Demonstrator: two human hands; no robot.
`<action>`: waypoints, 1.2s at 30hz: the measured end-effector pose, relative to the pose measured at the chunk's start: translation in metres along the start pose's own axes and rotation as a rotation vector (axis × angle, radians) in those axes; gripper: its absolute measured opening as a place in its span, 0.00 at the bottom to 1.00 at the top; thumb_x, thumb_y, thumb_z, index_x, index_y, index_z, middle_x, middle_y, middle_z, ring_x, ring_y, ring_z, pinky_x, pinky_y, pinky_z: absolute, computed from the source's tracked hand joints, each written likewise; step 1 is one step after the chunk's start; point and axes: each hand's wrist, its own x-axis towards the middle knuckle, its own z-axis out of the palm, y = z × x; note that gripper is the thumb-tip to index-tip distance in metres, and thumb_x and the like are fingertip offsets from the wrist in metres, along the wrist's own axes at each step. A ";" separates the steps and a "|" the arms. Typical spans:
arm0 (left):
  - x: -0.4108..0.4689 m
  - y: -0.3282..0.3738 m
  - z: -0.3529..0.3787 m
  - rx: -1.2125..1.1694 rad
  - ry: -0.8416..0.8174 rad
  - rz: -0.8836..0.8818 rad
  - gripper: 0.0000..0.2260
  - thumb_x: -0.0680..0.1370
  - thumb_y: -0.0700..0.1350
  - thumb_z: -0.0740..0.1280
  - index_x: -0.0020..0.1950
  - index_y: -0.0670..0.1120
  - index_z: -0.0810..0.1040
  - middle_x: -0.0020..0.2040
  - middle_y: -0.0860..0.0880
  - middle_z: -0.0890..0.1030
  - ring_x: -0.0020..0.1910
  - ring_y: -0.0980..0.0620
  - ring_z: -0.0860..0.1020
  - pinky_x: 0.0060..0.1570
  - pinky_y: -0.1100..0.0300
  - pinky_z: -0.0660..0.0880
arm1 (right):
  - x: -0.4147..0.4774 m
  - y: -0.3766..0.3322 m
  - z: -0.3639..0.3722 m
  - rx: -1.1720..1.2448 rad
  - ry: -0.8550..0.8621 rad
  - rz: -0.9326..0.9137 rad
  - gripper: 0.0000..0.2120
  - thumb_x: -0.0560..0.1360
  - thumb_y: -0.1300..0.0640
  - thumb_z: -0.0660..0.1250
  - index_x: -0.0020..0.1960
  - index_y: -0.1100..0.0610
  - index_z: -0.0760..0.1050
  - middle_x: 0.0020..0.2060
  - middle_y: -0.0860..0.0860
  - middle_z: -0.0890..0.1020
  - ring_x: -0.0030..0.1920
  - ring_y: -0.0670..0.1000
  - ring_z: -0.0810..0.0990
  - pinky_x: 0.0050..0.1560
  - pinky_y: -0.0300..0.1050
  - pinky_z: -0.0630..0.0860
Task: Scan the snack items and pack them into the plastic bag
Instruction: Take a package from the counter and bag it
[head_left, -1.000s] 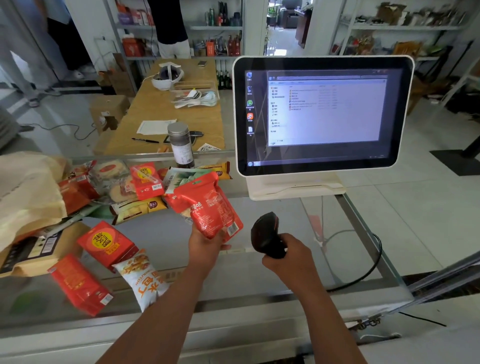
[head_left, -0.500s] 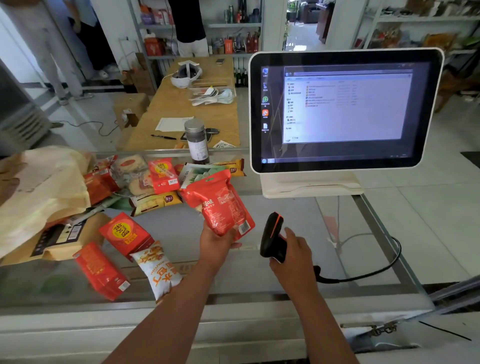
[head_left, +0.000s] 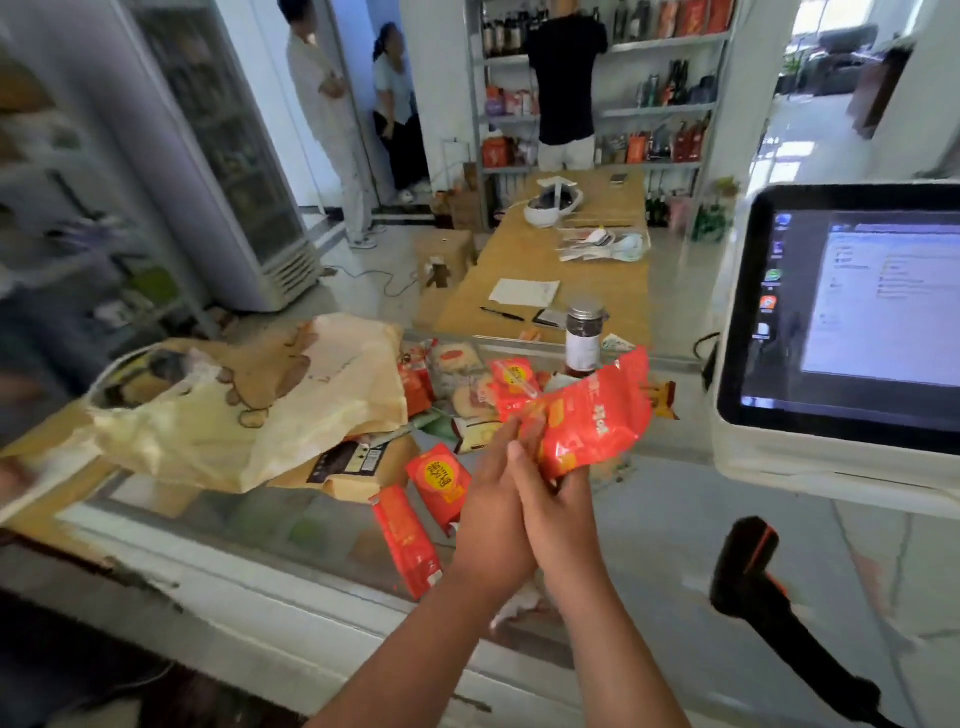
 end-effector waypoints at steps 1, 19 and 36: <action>-0.002 -0.016 -0.011 0.012 0.010 0.032 0.28 0.78 0.53 0.60 0.78 0.52 0.59 0.75 0.46 0.65 0.74 0.51 0.63 0.71 0.56 0.63 | 0.001 0.000 0.014 0.034 0.016 0.009 0.17 0.75 0.49 0.67 0.63 0.47 0.73 0.51 0.38 0.82 0.54 0.38 0.80 0.56 0.42 0.76; -0.020 -0.268 -0.266 1.065 -0.344 -0.145 0.31 0.76 0.42 0.66 0.76 0.54 0.58 0.79 0.43 0.44 0.77 0.37 0.41 0.67 0.35 0.31 | 0.001 0.023 0.267 0.165 0.253 0.166 0.06 0.75 0.58 0.66 0.49 0.47 0.75 0.53 0.52 0.82 0.51 0.54 0.81 0.47 0.51 0.79; 0.001 -0.277 -0.271 1.190 -0.649 -0.029 0.30 0.71 0.45 0.74 0.71 0.51 0.69 0.75 0.40 0.61 0.71 0.40 0.61 0.69 0.44 0.57 | 0.023 0.026 0.248 0.183 -0.232 0.421 0.27 0.59 0.53 0.73 0.58 0.52 0.77 0.47 0.55 0.85 0.47 0.57 0.84 0.45 0.54 0.81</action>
